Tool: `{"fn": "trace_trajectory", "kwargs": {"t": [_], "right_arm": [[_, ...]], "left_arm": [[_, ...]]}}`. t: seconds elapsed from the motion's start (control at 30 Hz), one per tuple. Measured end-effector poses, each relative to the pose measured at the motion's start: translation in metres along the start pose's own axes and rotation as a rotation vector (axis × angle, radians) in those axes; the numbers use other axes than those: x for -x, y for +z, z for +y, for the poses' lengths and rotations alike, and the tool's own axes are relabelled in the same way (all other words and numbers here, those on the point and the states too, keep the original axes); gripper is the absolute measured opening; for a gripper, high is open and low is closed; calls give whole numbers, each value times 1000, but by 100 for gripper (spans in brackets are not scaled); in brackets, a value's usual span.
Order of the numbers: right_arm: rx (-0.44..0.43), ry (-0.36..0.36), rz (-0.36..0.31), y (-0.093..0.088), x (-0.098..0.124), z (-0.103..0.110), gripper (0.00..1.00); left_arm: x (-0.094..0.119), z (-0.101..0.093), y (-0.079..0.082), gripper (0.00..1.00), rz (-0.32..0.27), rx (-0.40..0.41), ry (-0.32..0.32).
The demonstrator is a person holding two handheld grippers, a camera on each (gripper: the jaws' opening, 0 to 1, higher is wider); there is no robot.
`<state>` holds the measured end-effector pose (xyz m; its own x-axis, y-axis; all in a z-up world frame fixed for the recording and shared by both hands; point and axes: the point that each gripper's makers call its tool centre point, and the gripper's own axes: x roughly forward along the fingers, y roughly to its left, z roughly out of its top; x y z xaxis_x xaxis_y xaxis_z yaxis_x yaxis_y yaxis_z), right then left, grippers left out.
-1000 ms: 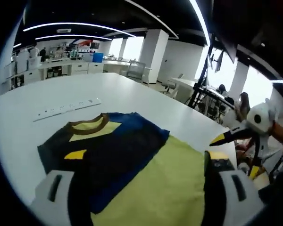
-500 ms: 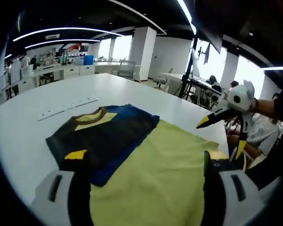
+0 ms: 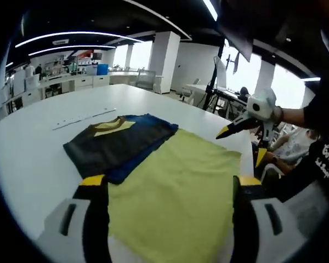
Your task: Fold the garment on the visible template until the final outline fits inside the template.
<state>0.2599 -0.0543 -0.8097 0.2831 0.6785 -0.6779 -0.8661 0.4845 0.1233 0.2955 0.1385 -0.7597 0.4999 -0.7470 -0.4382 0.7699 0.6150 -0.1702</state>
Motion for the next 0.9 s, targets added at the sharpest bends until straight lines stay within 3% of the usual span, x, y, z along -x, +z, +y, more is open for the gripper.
{"fn": "trace_trajectory", "kwargs": {"t": [0.27, 0.63, 0.9], "right_arm": [[26, 12, 9, -6, -1, 3, 88], [60, 15, 28, -21, -1, 3, 78], [67, 13, 55, -31, -2, 2, 71]], "left_arm": [[7, -16, -26, 81, 37, -8, -15], [23, -30, -75, 68, 170, -73, -44], [24, -33, -91, 60, 205, -90, -61]]}}
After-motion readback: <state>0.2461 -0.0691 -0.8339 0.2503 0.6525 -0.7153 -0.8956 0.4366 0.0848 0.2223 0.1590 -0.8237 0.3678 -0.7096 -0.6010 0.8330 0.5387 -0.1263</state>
